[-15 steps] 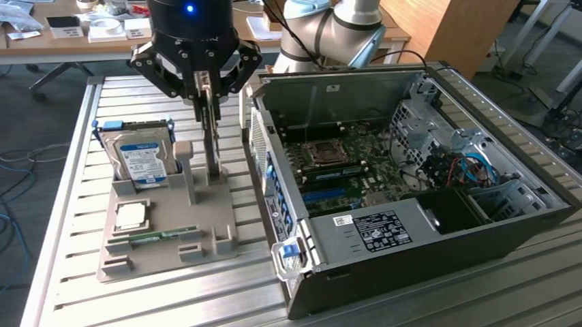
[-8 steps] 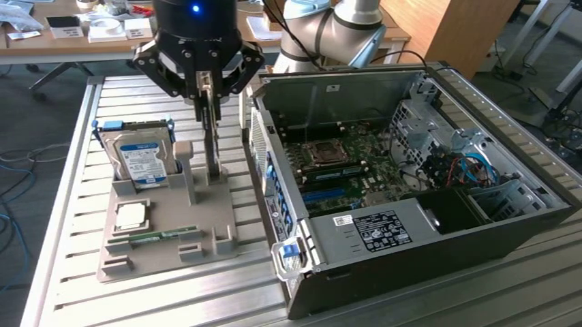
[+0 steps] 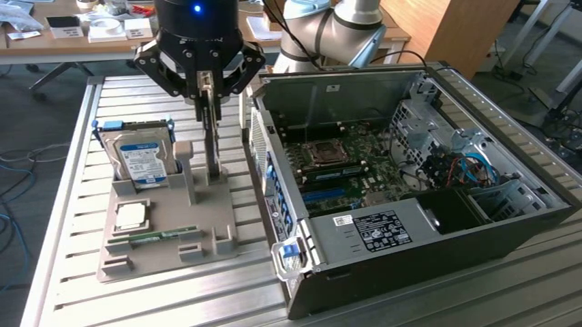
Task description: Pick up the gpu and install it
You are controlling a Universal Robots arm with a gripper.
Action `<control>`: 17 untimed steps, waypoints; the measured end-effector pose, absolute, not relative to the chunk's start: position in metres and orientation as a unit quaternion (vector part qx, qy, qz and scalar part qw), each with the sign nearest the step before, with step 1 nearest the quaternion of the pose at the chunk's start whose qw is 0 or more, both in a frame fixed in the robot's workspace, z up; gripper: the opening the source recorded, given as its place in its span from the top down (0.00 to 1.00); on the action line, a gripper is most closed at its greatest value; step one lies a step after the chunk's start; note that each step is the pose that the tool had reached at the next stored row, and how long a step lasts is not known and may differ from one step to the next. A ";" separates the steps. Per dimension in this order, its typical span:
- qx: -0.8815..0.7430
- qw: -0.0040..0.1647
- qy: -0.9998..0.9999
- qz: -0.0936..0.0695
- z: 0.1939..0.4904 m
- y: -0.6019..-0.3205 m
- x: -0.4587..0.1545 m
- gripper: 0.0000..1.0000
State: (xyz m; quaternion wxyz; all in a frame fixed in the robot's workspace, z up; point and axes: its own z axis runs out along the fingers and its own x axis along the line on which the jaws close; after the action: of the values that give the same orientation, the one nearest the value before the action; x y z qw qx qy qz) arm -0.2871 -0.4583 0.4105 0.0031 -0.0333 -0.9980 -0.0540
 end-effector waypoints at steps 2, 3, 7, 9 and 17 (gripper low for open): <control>-0.033 0.004 -0.998 -0.054 0.411 -0.458 -0.287 0.73; -0.033 0.004 -0.998 -0.054 0.411 -0.458 -0.286 0.73; -0.033 0.005 -0.998 -0.054 0.412 -0.458 -0.285 0.73; -0.033 0.005 -0.998 -0.054 0.412 -0.458 -0.285 0.73; -0.034 0.006 -0.998 -0.053 0.412 -0.458 -0.283 0.73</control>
State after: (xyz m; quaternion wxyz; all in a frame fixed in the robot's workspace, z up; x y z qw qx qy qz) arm -0.2825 -0.4583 0.4119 0.0061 -0.0335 -0.9980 -0.0534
